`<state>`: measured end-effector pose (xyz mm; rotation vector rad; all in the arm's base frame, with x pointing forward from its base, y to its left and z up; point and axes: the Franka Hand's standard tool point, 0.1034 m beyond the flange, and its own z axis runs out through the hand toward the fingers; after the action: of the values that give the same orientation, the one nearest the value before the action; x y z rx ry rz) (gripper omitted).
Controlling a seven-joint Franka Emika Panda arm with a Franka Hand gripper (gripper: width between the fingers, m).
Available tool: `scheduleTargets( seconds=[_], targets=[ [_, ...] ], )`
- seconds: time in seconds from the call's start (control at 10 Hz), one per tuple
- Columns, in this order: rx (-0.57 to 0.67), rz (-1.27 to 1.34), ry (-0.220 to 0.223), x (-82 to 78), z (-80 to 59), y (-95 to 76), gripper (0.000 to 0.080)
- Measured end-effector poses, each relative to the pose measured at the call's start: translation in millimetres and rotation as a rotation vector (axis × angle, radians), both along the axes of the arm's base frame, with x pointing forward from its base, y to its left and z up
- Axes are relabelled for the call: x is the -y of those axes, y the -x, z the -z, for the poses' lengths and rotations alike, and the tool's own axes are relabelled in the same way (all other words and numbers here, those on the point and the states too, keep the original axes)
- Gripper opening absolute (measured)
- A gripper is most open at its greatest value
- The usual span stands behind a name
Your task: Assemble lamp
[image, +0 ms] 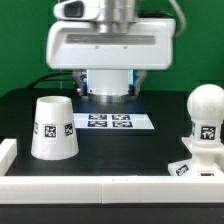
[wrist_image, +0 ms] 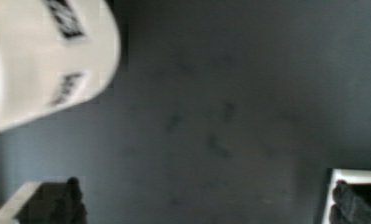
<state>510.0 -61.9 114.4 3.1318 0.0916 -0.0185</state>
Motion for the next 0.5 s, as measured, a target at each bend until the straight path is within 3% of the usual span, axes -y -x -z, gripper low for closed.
scheduleTargets(
  seconds=[0.1,0.5],
  targets=[
    [-0.001,-0.003,0.001,13.8,0.2,2.8,0.0698],
    [-0.004,0.007,0.002,30.5,2.9,6.5,0.0698]
  ],
)
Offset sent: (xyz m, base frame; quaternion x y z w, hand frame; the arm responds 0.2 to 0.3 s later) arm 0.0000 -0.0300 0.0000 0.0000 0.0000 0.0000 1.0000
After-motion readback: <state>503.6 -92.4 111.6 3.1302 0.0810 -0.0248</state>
